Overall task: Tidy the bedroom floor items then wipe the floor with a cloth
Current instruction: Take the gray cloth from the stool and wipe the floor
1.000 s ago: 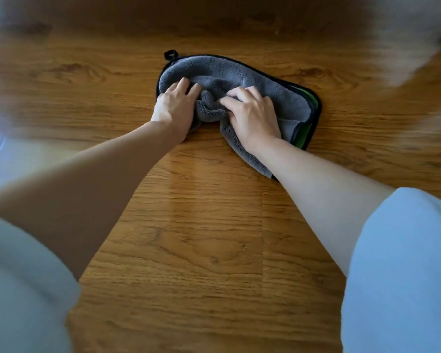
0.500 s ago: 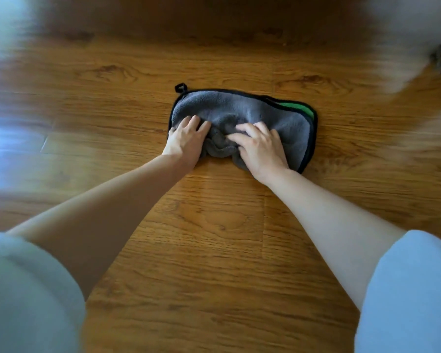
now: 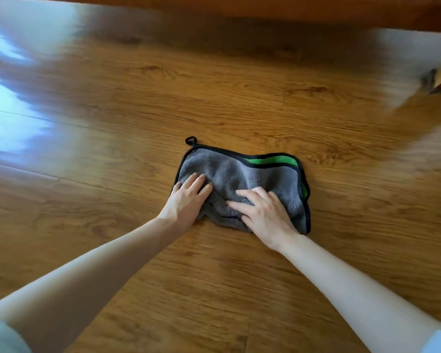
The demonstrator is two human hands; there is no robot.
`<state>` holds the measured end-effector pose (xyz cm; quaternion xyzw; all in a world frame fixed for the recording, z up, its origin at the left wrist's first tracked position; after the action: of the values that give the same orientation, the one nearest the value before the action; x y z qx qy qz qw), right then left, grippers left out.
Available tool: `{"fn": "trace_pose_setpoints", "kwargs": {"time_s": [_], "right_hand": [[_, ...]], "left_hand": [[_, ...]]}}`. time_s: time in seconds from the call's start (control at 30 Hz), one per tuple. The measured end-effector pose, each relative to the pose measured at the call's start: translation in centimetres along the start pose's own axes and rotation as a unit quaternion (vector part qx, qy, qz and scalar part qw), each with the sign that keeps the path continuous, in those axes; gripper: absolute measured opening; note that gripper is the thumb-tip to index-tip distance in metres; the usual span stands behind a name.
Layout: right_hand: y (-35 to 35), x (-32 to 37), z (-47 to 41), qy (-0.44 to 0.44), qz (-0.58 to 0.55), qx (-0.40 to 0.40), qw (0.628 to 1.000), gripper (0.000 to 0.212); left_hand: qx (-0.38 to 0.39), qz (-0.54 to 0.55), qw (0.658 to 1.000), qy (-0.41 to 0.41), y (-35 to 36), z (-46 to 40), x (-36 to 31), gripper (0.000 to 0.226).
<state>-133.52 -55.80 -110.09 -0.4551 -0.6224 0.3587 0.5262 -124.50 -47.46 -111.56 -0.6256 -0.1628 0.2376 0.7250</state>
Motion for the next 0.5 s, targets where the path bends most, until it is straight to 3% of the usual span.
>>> {"fn": "trace_pose_setpoints", "kwargs": {"time_s": [0.2, 0.33, 0.43, 0.5], "right_hand": [[1.3, 7.3, 5.6, -0.068, -0.014, 0.026, 0.997, 0.054], [2.4, 12.5, 8.2, -0.142, -0.027, 0.042, 0.989, 0.043], [3.3, 16.0, 9.8, -0.184, -0.037, 0.022, 0.982, 0.035], [3.7, 18.0, 10.3, -0.203, -0.048, 0.0, 0.978, 0.029]], "left_hand": [[0.009, -0.048, 0.999, 0.021, 1.5, 8.6, -0.7, 0.086], [0.016, -0.032, 0.999, 0.024, 2.5, 14.7, -0.5, 0.099], [0.015, -0.022, 0.999, 0.031, 3.0, 18.4, 0.4, 0.064], [0.043, -0.024, 0.999, 0.009, 3.3, 20.0, 1.6, 0.057]]}}
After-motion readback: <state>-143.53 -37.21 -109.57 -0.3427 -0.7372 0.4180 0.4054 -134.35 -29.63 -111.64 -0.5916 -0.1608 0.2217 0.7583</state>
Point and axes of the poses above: each hand's wrist, its own z-axis away from the middle knuckle, its own y-axis out of the palm, x = y × z, the point moved 10 cm from there along -z, towards the middle knuckle, and after that the axes turned 5 degrees about -y, right-handed, at the moved point
